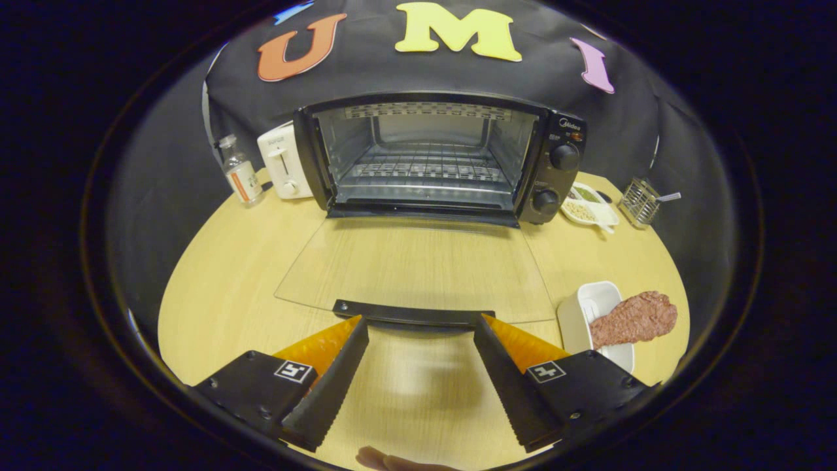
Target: Open the toaster oven, put the food inside, and close the toaster oven door.
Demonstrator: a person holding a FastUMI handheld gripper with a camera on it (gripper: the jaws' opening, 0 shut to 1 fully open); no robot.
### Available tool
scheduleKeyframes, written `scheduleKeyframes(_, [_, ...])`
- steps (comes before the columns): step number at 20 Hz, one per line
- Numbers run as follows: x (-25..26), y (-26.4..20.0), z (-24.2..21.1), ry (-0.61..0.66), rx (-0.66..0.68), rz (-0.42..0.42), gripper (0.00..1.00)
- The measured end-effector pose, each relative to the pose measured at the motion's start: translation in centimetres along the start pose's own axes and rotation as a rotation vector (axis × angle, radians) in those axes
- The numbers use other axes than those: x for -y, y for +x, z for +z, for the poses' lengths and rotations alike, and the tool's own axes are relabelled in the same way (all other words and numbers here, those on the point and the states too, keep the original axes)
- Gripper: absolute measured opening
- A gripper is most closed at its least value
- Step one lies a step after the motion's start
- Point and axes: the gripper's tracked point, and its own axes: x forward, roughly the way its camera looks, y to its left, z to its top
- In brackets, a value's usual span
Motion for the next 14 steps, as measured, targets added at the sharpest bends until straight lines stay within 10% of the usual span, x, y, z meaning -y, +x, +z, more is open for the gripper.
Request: scheduleKeyframes(14, [12.4,-9.4,1.6,0.049,0.036,0.133,1.0])
